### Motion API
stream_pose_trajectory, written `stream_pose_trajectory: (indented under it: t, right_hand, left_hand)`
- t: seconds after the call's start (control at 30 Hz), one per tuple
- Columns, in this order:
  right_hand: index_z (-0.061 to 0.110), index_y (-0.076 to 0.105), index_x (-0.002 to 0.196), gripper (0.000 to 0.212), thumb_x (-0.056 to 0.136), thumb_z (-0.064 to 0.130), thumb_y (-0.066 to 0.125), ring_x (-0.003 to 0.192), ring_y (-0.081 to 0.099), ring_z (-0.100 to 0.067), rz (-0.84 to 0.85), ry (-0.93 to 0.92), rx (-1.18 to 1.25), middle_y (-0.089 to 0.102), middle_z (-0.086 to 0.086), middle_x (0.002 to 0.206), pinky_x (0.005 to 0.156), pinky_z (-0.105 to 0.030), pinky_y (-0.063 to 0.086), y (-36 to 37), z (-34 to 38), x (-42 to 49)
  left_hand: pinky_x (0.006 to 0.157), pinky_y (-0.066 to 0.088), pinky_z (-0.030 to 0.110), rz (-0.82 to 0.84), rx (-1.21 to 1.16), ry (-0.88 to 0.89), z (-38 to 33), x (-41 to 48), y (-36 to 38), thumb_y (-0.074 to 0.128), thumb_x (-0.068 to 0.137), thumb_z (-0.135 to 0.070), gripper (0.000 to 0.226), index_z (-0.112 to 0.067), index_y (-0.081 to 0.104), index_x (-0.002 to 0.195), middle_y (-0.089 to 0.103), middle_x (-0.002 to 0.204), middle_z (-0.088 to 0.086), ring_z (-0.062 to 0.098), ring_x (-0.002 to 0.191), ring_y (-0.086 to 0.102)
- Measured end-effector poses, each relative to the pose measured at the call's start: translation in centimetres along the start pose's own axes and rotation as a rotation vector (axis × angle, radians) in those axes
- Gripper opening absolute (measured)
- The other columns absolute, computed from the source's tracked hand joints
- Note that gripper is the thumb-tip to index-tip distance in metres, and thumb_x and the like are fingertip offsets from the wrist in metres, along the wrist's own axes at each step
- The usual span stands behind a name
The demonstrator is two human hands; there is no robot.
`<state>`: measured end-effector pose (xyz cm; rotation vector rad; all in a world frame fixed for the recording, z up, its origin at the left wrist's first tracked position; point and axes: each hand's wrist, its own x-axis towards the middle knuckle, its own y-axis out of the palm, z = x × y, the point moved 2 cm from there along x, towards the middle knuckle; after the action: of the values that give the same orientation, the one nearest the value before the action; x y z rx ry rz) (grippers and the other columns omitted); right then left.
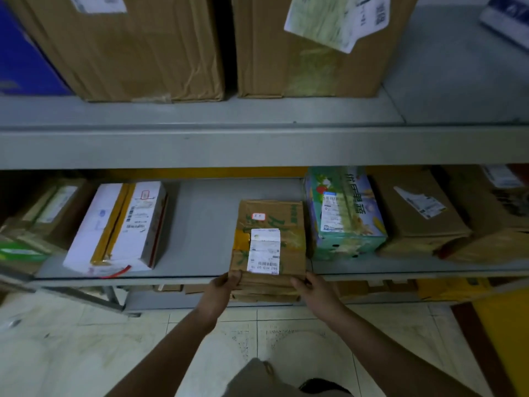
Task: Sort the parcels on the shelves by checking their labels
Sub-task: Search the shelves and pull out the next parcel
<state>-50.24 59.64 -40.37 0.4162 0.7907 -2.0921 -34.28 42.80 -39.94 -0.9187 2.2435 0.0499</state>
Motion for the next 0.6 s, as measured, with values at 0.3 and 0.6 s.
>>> stream_pose_trajectory:
  t: [0.3, 0.6]
  right_hand:
    - [0.033, 0.057, 0.130, 0.030, 0.100, 0.028, 0.059, 0.108, 0.064, 0.008, -0.014, -0.333, 0.137, 0.072, 0.022, 0.115, 0.095, -0.016, 0.049, -1.9, 0.2, -9.6]
    - [0.038, 0.054, 0.134, 0.043, 0.091, 0.040, 0.059, 0.110, 0.065, 0.005, -0.047, -0.366, 0.170, 0.071, 0.022, 0.119, 0.094, -0.016, 0.051, -6.2, -6.6, -17.5]
  left_hand:
    - [0.084, 0.046, 0.026, -0.205, 0.003, 0.267, 0.3, -13.5, -0.5, 0.051, 0.094, -0.054, 0.037, -0.029, 0.077, 0.099, 0.078, 0.096, -0.019, -0.002, 0.094, 0.068]
    - [0.081, 0.044, 0.003, -0.167, -0.034, 0.368, 2.6, -22.7, 6.3, 0.048, 0.103, -0.036, 0.028, -0.033, 0.073, 0.113, 0.076, 0.104, -0.024, -0.011, 0.102, 0.067]
